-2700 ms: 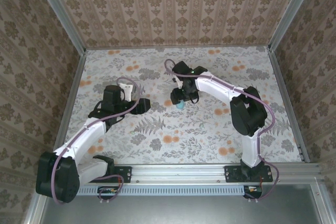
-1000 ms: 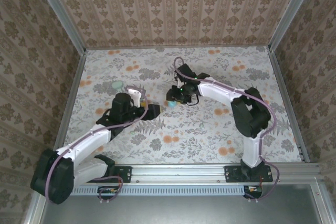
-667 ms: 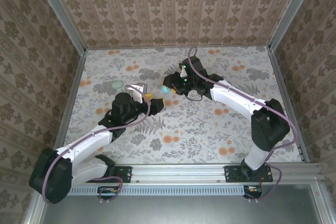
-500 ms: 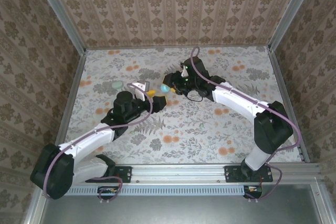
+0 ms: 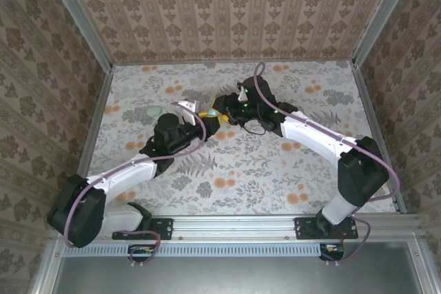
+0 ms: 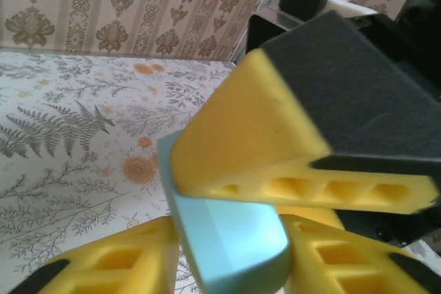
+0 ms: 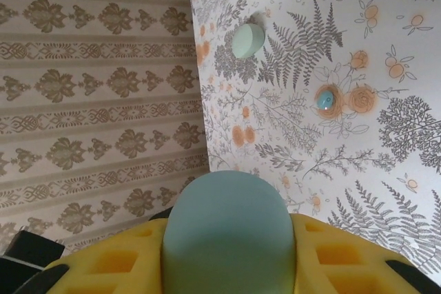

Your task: Insert wireless bluetooth earbuds into charging case

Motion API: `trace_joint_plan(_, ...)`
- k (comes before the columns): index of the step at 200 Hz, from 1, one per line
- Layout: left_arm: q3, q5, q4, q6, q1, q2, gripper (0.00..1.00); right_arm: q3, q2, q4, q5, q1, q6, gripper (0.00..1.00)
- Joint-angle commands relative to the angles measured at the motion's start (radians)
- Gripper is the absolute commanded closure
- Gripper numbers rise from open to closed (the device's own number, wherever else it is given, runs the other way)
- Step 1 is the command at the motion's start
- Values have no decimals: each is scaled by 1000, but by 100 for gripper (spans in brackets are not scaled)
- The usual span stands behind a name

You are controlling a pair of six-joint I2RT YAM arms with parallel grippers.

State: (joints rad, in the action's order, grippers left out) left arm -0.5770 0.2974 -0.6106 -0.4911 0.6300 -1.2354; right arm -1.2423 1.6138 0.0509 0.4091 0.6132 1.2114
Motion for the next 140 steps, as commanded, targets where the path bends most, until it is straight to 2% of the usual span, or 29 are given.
trace_joint_plan(1, -35, -16, 12, -9, 0, -2, 69, 17, -35, -21, 32, 8, 19, 61)
trace_joint_plan(23, -54, -47, 135, 1, -1, 23, 74, 0, -42, 55, 7, -3, -48, 40)
trace_joint_plan(39, -72, -105, 295, 25, -1, 62, 77, -15, -66, 169, -38, -34, -136, 33)
trace_joint_plan(64, -130, -233, 619, 72, 5, 95, 83, 28, -143, 298, -100, -122, -248, 30)
trace_joint_plan(83, -199, -353, 848, 74, 29, 54, 85, 82, -202, 366, -116, -201, -315, 30)
trace_joint_plan(111, -333, -540, 1116, 32, 126, -106, 86, 135, -272, 452, -131, -291, -404, 30)
trace_joint_plan(140, -552, -726, 1384, -39, 231, -360, 85, 133, -299, 559, -159, -348, -498, 29)
